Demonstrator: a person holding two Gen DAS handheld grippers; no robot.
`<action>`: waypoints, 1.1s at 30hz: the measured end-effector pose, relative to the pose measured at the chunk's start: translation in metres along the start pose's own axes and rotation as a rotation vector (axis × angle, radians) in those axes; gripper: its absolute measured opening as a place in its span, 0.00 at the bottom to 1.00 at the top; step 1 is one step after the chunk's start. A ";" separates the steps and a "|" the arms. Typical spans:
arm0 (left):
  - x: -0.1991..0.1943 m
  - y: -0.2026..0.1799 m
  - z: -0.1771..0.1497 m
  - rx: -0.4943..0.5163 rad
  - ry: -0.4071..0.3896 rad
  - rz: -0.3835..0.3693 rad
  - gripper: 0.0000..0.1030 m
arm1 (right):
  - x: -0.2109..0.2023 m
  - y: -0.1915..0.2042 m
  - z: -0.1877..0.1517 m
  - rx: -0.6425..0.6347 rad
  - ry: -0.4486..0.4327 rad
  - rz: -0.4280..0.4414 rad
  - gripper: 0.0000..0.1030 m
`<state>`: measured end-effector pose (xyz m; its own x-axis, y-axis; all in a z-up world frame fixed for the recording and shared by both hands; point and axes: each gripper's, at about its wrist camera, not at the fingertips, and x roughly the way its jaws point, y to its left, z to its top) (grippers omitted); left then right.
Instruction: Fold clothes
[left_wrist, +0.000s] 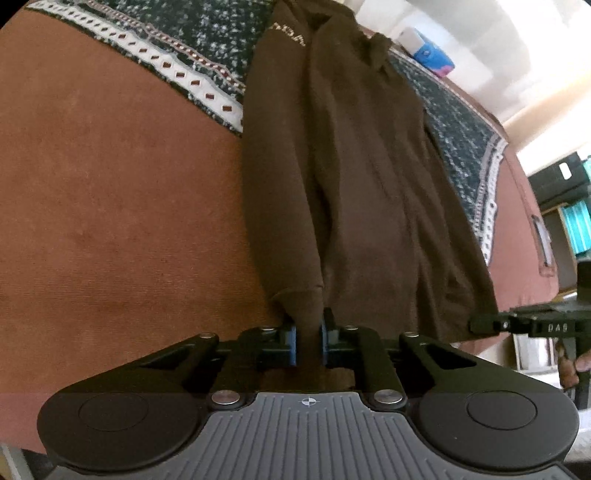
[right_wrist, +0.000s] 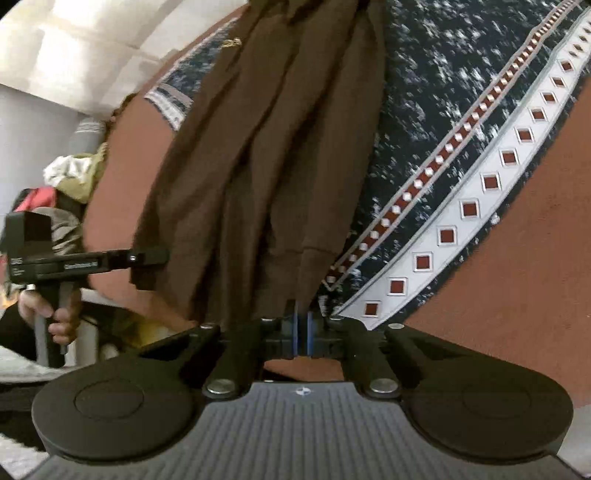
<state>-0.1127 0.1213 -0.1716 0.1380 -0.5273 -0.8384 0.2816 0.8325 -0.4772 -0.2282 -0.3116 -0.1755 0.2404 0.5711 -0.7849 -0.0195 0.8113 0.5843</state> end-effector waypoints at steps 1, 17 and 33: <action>-0.004 0.000 0.003 -0.009 0.006 -0.015 0.06 | -0.004 0.000 0.004 0.002 0.004 0.024 0.05; -0.003 0.012 0.203 -0.192 -0.244 -0.234 0.15 | -0.039 -0.003 0.206 0.094 -0.307 0.202 0.04; 0.039 0.057 0.263 -0.171 -0.312 -0.106 0.54 | 0.007 -0.053 0.266 0.246 -0.314 0.025 0.41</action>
<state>0.1585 0.1035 -0.1618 0.4071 -0.6166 -0.6738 0.1512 0.7730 -0.6161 0.0324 -0.3836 -0.1570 0.5283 0.4935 -0.6909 0.1946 0.7218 0.6642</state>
